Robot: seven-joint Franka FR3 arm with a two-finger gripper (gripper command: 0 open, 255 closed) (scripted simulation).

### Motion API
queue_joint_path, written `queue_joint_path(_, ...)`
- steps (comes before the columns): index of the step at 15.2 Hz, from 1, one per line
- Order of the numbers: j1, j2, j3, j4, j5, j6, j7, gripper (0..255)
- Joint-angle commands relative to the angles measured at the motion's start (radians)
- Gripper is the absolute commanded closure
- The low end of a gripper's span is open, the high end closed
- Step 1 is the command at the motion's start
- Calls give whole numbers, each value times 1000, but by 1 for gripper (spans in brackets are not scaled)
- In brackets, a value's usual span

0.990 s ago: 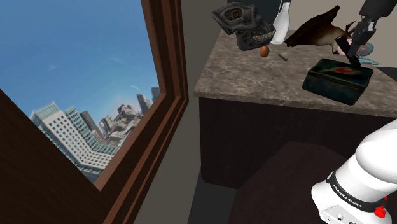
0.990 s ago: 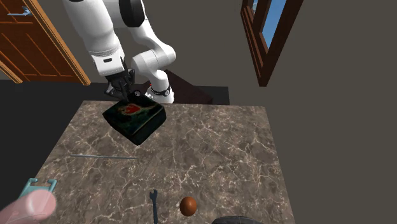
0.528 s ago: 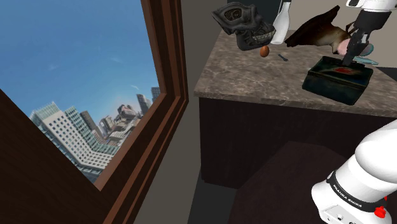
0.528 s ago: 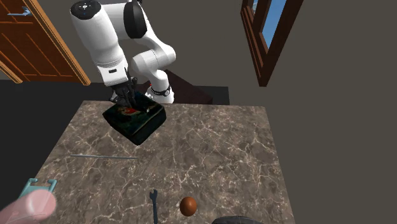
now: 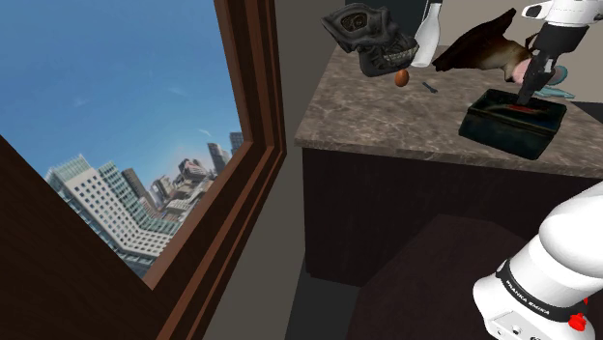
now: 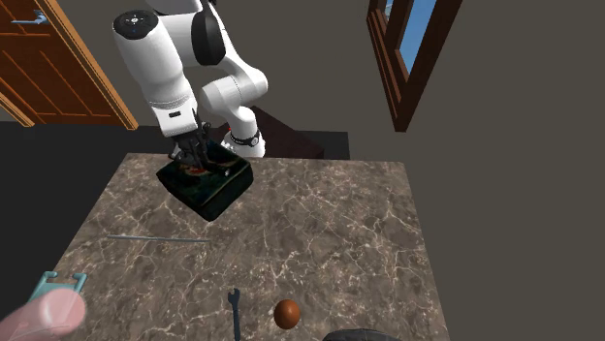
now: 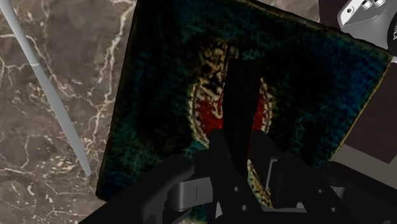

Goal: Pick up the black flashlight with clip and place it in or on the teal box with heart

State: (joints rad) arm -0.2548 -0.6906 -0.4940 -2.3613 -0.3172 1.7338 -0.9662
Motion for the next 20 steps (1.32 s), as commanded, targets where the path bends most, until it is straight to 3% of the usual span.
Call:
queue_joint_path(1, 0, 2, -1, -4, 0, -1, 0, 255)
queue_joint_path(2, 0, 2, -1, -4, 0, -1, 0, 255)
queue_joint_path(3, 0, 1, 0, -4, 0, -2, 0, 0)
queue_joint_path(8, 0, 2, -1, -4, 0, -1, 0, 0)
queue_joint_path(12, 12, 15, 27, 128, 26, -121, -9, 0)
queue_joint_path(20, 11, 15, 27, 128, 26, -121, -9, 0)
